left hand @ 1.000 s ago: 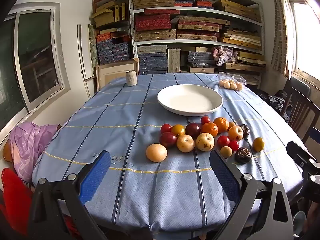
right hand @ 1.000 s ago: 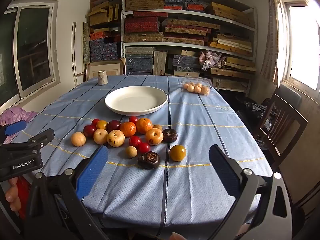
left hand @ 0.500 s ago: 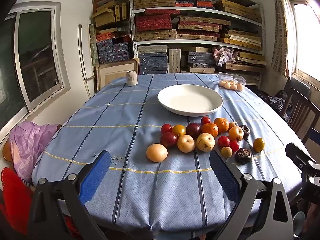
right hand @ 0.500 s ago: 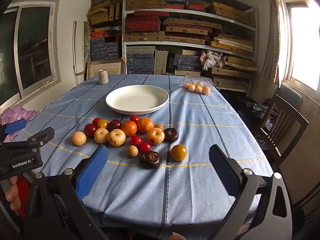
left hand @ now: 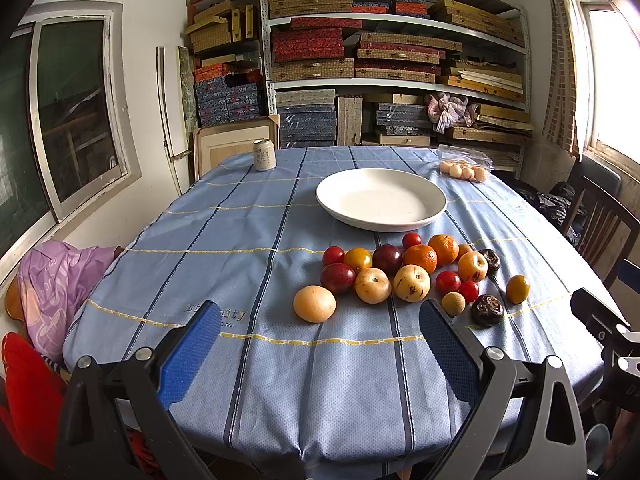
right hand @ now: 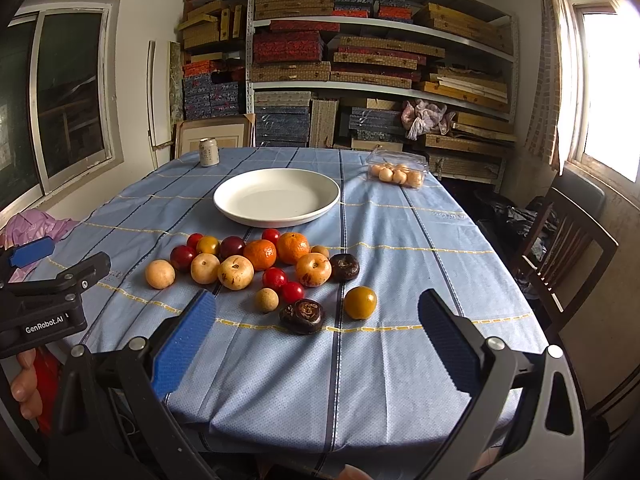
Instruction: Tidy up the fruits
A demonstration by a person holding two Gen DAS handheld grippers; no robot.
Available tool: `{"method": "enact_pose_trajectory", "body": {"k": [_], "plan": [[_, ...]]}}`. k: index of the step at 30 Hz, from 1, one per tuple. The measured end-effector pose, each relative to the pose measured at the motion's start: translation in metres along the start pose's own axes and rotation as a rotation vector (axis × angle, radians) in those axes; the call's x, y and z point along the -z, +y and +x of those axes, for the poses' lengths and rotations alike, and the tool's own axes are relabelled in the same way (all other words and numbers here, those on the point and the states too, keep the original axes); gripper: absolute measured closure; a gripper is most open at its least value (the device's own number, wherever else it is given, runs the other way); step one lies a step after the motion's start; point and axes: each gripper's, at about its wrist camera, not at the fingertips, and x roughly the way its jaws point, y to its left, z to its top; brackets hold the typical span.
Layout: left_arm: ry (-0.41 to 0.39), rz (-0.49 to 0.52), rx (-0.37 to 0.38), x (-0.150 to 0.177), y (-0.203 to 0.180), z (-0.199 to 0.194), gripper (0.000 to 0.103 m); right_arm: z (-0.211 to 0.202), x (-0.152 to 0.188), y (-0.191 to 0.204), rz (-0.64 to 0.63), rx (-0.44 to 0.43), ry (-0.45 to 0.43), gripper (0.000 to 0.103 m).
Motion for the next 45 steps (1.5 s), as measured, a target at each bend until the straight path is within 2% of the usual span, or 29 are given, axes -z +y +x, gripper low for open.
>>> {"method": "enact_pose_trajectory", "body": {"k": [26,27,28,29,45], "plan": [[0.002,-0.003,0.002,0.000,0.000,0.000,0.004,0.008,0.014,0.016,-0.016,-0.010,0.014,0.004],[0.002,-0.003,0.002,0.000,0.000,0.000,0.004,0.010,0.016,0.027,-0.054,0.043,-0.055,0.004],[0.001,-0.004,0.002,0.000,0.000,0.000,0.004,0.008,0.014,0.018,-0.026,-0.001,0.001,0.004],[0.000,-0.004,0.002,0.000,0.000,0.000,0.004,0.007,0.013,0.015,-0.020,-0.011,0.014,0.004],[0.000,-0.004,0.002,-0.004,0.004,0.001,0.004,0.008,0.012,0.015,-0.018,-0.013,0.016,0.004]]}}
